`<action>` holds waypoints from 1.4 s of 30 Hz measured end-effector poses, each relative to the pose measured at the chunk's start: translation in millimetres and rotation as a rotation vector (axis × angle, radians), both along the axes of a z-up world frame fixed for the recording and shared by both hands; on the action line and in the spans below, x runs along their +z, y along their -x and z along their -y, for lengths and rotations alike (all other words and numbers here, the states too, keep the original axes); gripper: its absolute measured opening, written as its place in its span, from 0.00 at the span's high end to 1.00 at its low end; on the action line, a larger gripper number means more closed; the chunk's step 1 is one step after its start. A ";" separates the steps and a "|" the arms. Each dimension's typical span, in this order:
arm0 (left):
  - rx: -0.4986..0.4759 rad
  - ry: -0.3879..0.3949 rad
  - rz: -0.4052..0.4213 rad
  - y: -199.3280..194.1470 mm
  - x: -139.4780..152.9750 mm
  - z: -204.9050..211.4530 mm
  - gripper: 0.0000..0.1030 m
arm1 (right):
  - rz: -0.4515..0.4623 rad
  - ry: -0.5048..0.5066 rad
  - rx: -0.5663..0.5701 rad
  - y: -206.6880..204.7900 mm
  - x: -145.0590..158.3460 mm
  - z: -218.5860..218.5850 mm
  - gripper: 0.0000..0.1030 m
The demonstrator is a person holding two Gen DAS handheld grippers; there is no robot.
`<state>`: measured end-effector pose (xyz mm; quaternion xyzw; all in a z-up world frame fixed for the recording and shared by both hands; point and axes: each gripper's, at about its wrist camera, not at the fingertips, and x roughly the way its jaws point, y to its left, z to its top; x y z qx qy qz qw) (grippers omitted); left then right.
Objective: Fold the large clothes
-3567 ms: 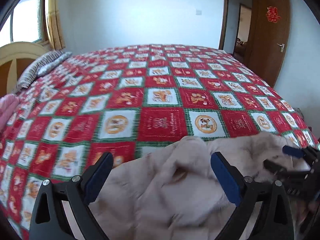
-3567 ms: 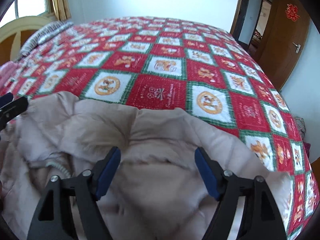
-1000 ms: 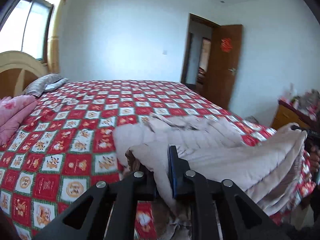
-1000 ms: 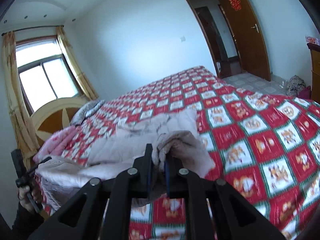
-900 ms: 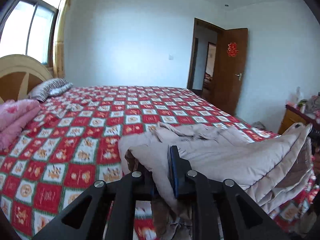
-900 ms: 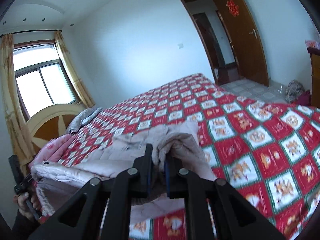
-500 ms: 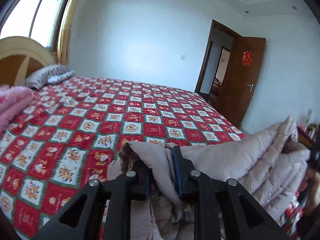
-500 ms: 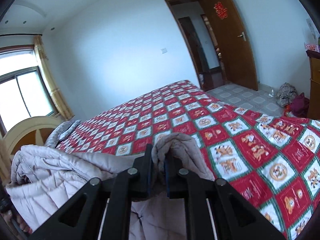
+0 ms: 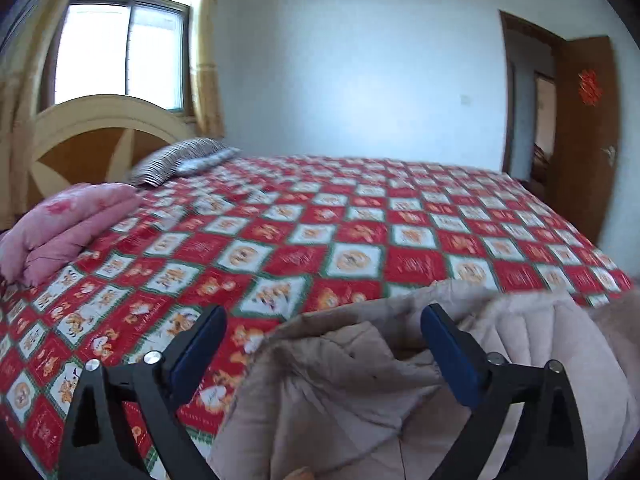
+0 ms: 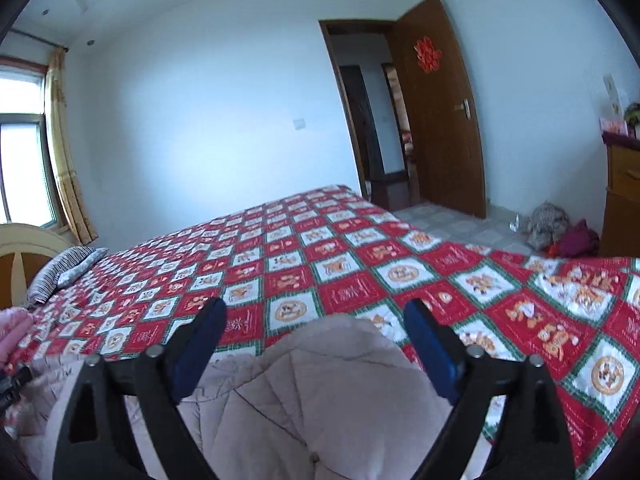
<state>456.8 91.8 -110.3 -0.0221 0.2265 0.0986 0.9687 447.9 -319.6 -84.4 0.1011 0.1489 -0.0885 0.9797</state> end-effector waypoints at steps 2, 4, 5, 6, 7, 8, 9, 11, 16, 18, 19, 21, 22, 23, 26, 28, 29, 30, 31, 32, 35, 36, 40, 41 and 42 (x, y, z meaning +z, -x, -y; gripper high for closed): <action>-0.005 0.009 -0.026 -13.4 -0.4 0.0 0.04 | -0.024 0.044 0.025 -10.4 -4.6 -9.0 0.08; 0.007 -0.012 -0.036 -23.5 -2.2 2.4 0.04 | -0.043 0.068 0.033 -21.0 -13.6 -14.0 0.08; 0.015 -0.026 -0.037 -26.4 -4.3 5.5 0.04 | -0.054 0.076 0.035 -26.3 -19.3 -15.6 0.08; 0.025 -0.042 -0.046 -31.2 -8.6 8.2 0.04 | -0.069 0.084 0.034 -30.5 -23.9 -16.5 0.08; 0.038 -0.057 -0.060 -37.7 -15.4 9.8 0.04 | -0.085 0.089 0.031 -35.1 -28.1 -17.1 0.08; 0.047 -0.060 -0.074 -43.0 -22.1 10.4 0.04 | -0.096 0.090 0.031 -39.3 -31.6 -17.2 0.08; 0.050 -0.057 -0.097 -49.6 -29.7 10.7 0.04 | -0.110 0.091 0.032 -43.2 -34.6 -16.8 0.08; 0.051 -0.036 -0.160 -63.1 -44.1 8.9 0.04 | -0.139 0.090 0.023 -49.3 -41.0 -15.4 0.08; 0.042 0.004 -0.214 -81.9 -59.3 7.0 0.04 | -0.256 0.048 0.014 -72.2 -60.1 -7.4 0.08; 0.045 0.009 -0.227 -87.9 -63.2 7.7 0.02 | -0.276 0.045 0.008 -77.1 -64.4 -7.4 0.08; 0.046 0.017 -0.239 -91.1 -66.0 6.3 0.01 | -0.292 0.048 0.006 -80.0 -67.3 -7.7 0.07; 0.044 0.052 -0.269 -98.4 -72.2 1.7 0.01 | -0.342 0.052 0.004 -88.5 -73.9 -8.5 0.07; 0.045 0.075 -0.285 -101.1 -75.1 -1.7 0.01 | -0.368 0.054 0.001 -92.9 -76.7 -8.5 0.06; 0.045 0.092 -0.295 -102.7 -77.0 -4.5 0.01 | -0.385 0.056 -0.001 -95.7 -79.2 -8.4 0.06; 0.043 0.123 -0.303 -102.8 -81.4 -7.8 0.01 | -0.414 0.068 -0.011 -100.4 -84.3 -9.8 0.05; 0.041 0.126 -0.316 -104.2 -84.3 -7.5 0.01 | -0.430 0.071 -0.016 -102.6 -87.3 -9.5 0.05; 0.040 0.128 -0.321 -105.4 -85.1 -7.8 0.01 | -0.441 0.074 -0.018 -103.8 -88.9 -9.6 0.04; 0.039 0.130 -0.327 -106.0 -86.2 -7.5 0.01 | -0.450 0.075 -0.019 -105.9 -90.4 -9.4 0.04; 0.039 0.130 -0.330 -107.0 -87.0 -8.1 0.01 | -0.460 0.076 -0.021 -107.3 -91.7 -9.3 0.03; 0.038 0.130 -0.333 -107.4 -87.6 -8.0 0.01 | -0.469 0.080 -0.023 -108.7 -93.0 -9.8 0.03; 0.036 0.132 -0.341 -108.5 -89.6 -8.3 0.01 | -0.490 0.088 -0.026 -111.9 -95.9 -11.5 0.02; 0.036 0.132 -0.343 -108.8 -90.1 -8.3 0.01 | -0.495 0.088 -0.027 -112.7 -96.6 -11.3 0.01; 0.034 0.130 -0.347 -109.8 -91.3 -8.0 0.01 | -0.506 0.092 -0.032 -114.4 -98.5 -11.5 0.01; 0.034 0.130 -0.349 -110.0 -91.3 -7.9 0.01 | -0.509 0.096 -0.033 -114.8 -98.9 -12.0 0.01; 0.033 0.130 -0.351 -110.5 -91.6 -7.9 0.01 | -0.511 0.098 -0.034 -115.3 -99.3 -12.1 0.01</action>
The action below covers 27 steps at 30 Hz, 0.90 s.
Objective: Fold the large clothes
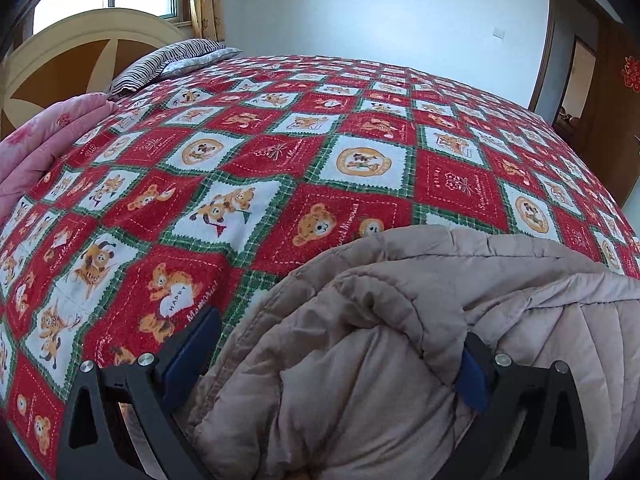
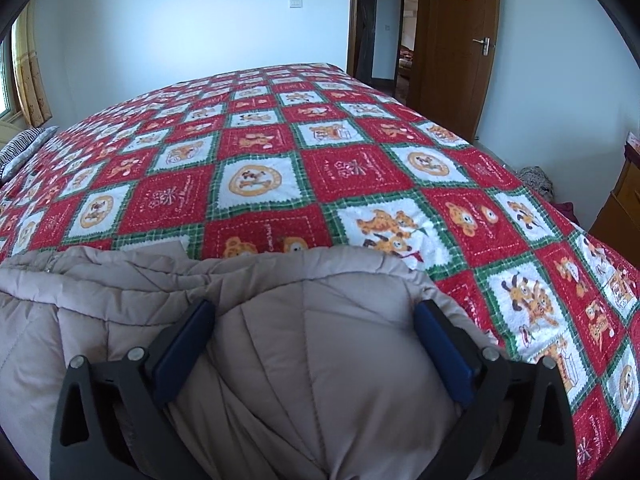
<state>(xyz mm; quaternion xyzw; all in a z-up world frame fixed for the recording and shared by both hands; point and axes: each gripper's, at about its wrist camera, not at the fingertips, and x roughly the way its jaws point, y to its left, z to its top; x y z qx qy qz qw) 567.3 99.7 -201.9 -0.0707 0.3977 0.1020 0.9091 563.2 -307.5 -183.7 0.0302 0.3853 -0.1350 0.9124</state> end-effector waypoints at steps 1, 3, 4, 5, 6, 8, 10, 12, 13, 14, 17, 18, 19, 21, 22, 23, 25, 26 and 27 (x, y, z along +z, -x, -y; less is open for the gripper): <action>-0.001 0.001 -0.002 -0.6 -0.2 -0.2 0.01 | -0.003 0.002 -0.001 -0.5 -0.5 -0.3 0.01; -0.001 0.000 -0.004 -1.1 -0.6 -0.1 0.01 | -0.009 0.008 -0.001 -1.4 -1.4 -0.9 0.00; -0.001 0.000 -0.003 -1.1 -0.6 -0.3 0.01 | -0.012 0.010 -0.002 -1.9 -1.9 -1.0 0.00; -0.001 -0.001 -0.002 -1.1 -0.7 -0.5 0.01 | -0.016 0.013 -0.002 -2.4 -2.3 -1.2 0.00; -0.001 -0.001 -0.002 -1.0 -1.0 -1.0 0.01 | -0.019 0.016 -0.002 -2.9 -2.7 -1.5 0.00; -0.001 -0.001 -0.003 -1.0 -1.1 -0.6 0.01 | -0.025 0.019 -0.002 -4.0 -3.3 -1.5 0.00; -0.001 -0.001 -0.003 -1.0 -1.2 -0.7 0.01 | -0.029 0.022 -0.002 -5.1 -3.7 -1.7 0.00; -0.002 -0.001 -0.004 -1.1 -1.7 -0.5 0.01 | -0.034 0.027 -0.003 -5.6 -4.1 -2.6 0.00; -0.002 0.000 -0.005 -1.1 -1.8 -0.7 0.01 | -0.037 0.031 -0.004 -6.3 -4.4 -3.4 0.00; -0.002 0.001 -0.005 -1.2 -1.8 -0.7 0.01 | -0.040 0.034 -0.004 -6.8 -4.7 -3.8 0.00; -0.001 -0.002 -0.005 -1.4 -1.8 -0.4 0.01 | -0.044 0.037 -0.004 -7.3 -4.9 -3.9 0.00; -0.002 -0.003 -0.007 -1.7 -1.8 -0.4 0.01 | -0.045 0.040 -0.004 -7.7 -5.0 -4.2 0.00; -0.004 -0.005 -0.022 -3.5 -1.5 -0.7 0.01 | -0.048 0.041 -0.003 -8.3 -4.8 -4.2 0.00; -0.005 -0.025 -0.050 -4.1 6.1 0.5 0.01 | -0.063 0.034 0.006 -9.9 -1.8 -3.1 0.00; 0.007 -0.059 -0.061 -1.5 15.3 3.0 0.01 | -0.073 0.038 0.014 -10.0 1.5 -3.1 0.00; 0.013 -0.089 -0.052 4.4 27.4 6.9 0.01 | -0.084 0.048 0.025 -8.4 6.4 -4.8 0.00; -0.007 -0.112 0.024 26.0 58.8 18.4 0.01 | -0.039 0.040 0.051 8.9 29.0 -12.3 0.00; -0.027 -0.114 0.075 41.3 73.0 25.7 0.01 | 0.013 0.019 0.057 24.1 43.1 -17.7 0.00; -0.048 -0.111 0.134 61.1 86.0 35.6 0.01 | 0.053 0.010 0.064 38.4 53.2 -24.6 0.00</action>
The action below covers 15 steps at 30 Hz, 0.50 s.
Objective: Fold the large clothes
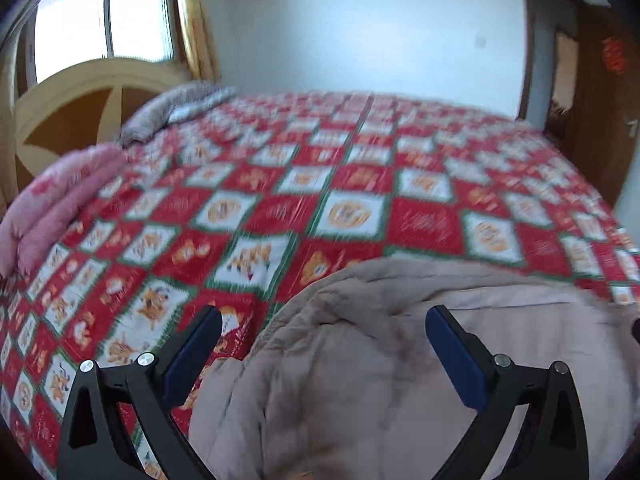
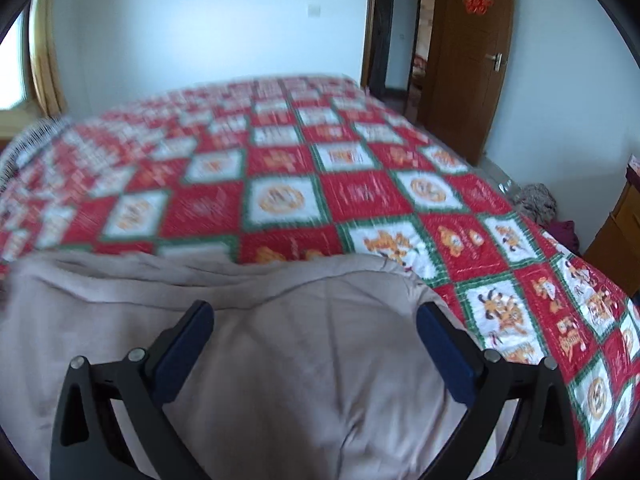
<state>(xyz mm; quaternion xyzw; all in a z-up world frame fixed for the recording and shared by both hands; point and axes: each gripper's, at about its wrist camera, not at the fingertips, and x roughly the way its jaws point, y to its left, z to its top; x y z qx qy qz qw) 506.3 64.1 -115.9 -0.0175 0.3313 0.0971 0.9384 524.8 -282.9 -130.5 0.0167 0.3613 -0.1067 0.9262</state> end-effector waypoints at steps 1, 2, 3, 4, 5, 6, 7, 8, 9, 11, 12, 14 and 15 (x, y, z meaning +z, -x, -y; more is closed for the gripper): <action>-0.017 0.006 0.037 13.3 4.6 8.4 0.01 | 0.040 -0.011 0.019 16.4 8.2 -10.5 0.00; -0.044 0.009 0.066 26.6 4.8 20.1 0.01 | 0.060 -0.021 0.040 28.3 10.6 -20.4 0.00; -0.075 -0.001 0.063 33.3 0.6 31.5 0.01 | 0.072 -0.024 0.067 40.3 9.6 -33.2 0.00; -0.103 -0.030 0.039 36.2 -8.1 45.8 0.01 | 0.070 -0.013 0.095 49.1 5.4 -46.6 0.00; -0.123 -0.075 0.014 36.5 -19.7 59.0 0.01 | 0.064 0.004 0.119 55.5 -0.5 -58.6 0.00; -0.125 -0.130 -0.010 34.5 -30.8 69.0 0.01 | 0.061 0.020 0.138 60.4 -7.2 -68.4 0.00; -0.115 -0.174 -0.020 32.5 -39.5 74.7 0.01 | 0.057 0.034 0.155 63.2 -14.8 -76.0 0.00; -0.108 -0.201 -0.015 32.4 -47.4 76.2 0.01 | 0.040 0.045 0.170 62.7 -21.8 -80.7 0.00; -0.104 -0.195 -0.009 33.6 -52.2 73.4 0.01 | 0.018 0.050 0.177 60.6 -29.4 -81.5 0.00; -0.092 -0.113 -0.023 31.2 -62.4 60.4 0.01 | 0.005 0.026 0.174 55.7 -41.1 -75.7 0.00; -0.090 -0.076 -0.036 29.3 -65.8 54.9 0.01 | -0.006 0.017 0.175 53.5 -45.0 -73.4 0.00; -0.091 -0.052 -0.052 26.8 -70.2 53.3 0.01 | -0.010 0.020 0.174 50.5 -49.0 -73.9 0.00; -0.090 -0.057 -0.056 26.0 -72.8 54.3 0.01 | -0.008 0.033 0.173 51.8 -51.0 -75.7 0.00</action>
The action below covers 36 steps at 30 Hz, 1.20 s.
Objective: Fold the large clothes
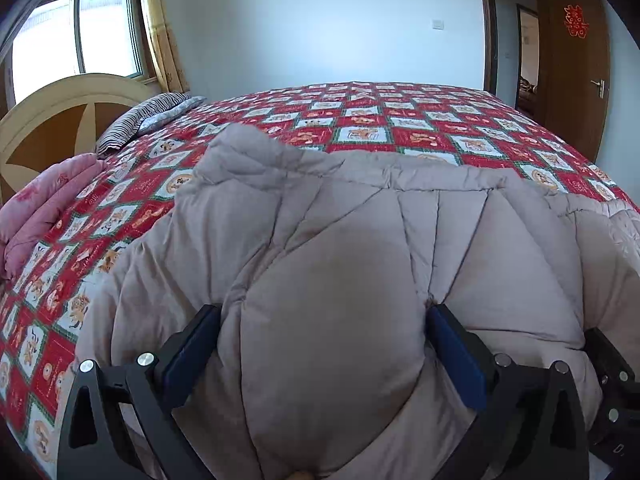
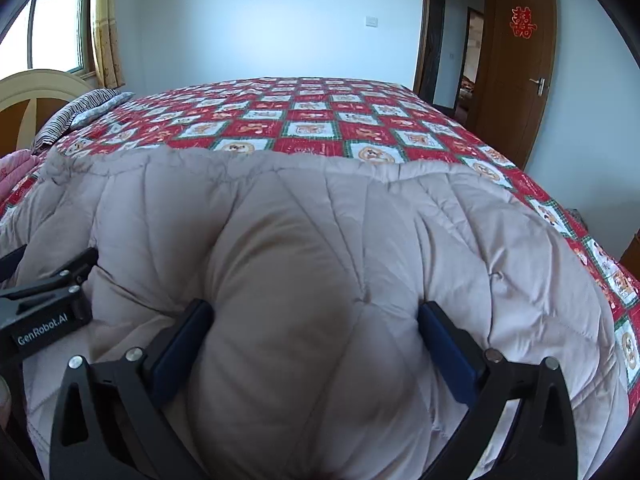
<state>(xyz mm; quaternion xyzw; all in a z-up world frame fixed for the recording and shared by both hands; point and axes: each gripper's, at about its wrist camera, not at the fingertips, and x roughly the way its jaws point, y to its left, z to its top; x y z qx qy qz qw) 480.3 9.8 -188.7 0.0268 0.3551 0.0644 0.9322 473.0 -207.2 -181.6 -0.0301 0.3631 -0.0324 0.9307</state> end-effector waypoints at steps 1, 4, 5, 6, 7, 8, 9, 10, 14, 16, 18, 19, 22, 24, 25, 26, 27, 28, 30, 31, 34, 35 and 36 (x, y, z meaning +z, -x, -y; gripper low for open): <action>0.001 -0.006 -0.004 -1.0 -1.7 1.2 0.01 | 0.000 0.015 -0.002 -0.3 -2.0 -2.6 0.00; 0.004 -0.020 -0.017 -4.7 -6.8 4.8 0.01 | -0.015 0.024 -0.006 -1.5 -5.9 -4.9 0.00; 0.005 -0.020 -0.021 -5.7 -7.4 5.3 0.01 | -0.021 0.025 -0.008 -2.2 -7.1 -4.9 0.00; 0.005 -0.021 -0.024 -6.6 -7.8 5.6 0.01 | -0.025 0.029 -0.009 -2.8 -8.0 -5.2 0.00; 0.004 -0.023 -0.025 -6.0 -8.1 4.8 0.01 | -0.027 0.031 -0.008 -1.7 -8.4 -4.1 0.00; 0.004 -0.023 -0.026 -5.1 -7.6 4.3 0.01 | -0.031 0.031 -0.009 -2.5 -9.2 -4.1 0.00; 0.004 -0.026 -0.027 -5.4 -7.7 4.6 0.01 | -0.034 0.034 -0.009 -2.4 -10.0 -4.1 0.00; 0.004 -0.030 -0.028 -5.6 -7.5 5.2 0.01 | -0.037 0.039 -0.010 -2.4 -10.6 -4.7 0.00; 0.005 -0.035 -0.028 -6.9 -7.2 5.9 0.01 | -0.044 0.057 -0.014 -2.5 -12.3 -6.8 0.00; 0.005 -0.037 -0.030 -6.9 -7.2 6.0 0.01 | -0.046 0.063 -0.016 -2.8 -13.5 -7.4 0.00; 0.005 -0.040 -0.031 -7.6 -7.4 7.1 0.01 | -0.050 0.072 -0.018 -3.4 -14.3 -8.3 0.00; 0.004 -0.040 -0.032 -7.9 -7.3 7.2 0.01 | -0.051 0.075 -0.018 -3.9 -14.6 -8.5 0.00; -0.003 -0.037 -0.059 -10.7 -5.5 7.4 0.01 | -0.054 0.082 -0.020 -4.5 -15.3 -9.0 0.00; -0.058 -0.035 -0.122 -8.1 3.8 3.8 0.01 | -0.055 0.082 -0.021 -4.8 -15.3 -9.3 0.00; -0.063 -0.049 -0.108 0.0 11.1 0.2 0.01 | -0.055 0.083 -0.021 -5.2 -15.6 -9.4 0.00; -0.047 -0.078 -0.070 13.3 21.0 -6.0 0.01 | -0.056 0.083 -0.021 -5.3 -15.5 -9.5 0.00; -0.032 -0.107 -0.028 26.5 29.0 -12.0 0.01 | -0.055 0.084 -0.021 -5.3 -15.6 -9.6 0.00; -0.015 -0.141 0.022 42.2 37.6 -20.4 0.01 | -0.055 0.084 -0.022 -5.4 -16.0 -9.6 0.00; 0.020 -0.169 0.059 65.9 45.7 -41.5 0.01 | -0.054 0.086 -0.022 -5.3 -16.1 -9.7 0.00; 0.053 -0.157 0.058 75.8 46.7 -57.1 0.01 | -0.053 0.090 -0.023 -5.5 -16.0 -10.0 0.00; 0.136 -0.022 -0.006 100.9 37.6 -112.8 0.01 | -0.041 0.090 -0.017 0.3 -10.5 -9.7 0.00; 0.159 0.027 -0.012 110.6 34.2 -128.5 0.01 | -0.037 0.077 -0.017 5.8 -6.3 -8.0 0.00; 0.164 0.079 -0.007 120.3 31.2 -140.8 0.01 | -0.034 0.063 -0.021 11.8 -0.9 -7.4 0.00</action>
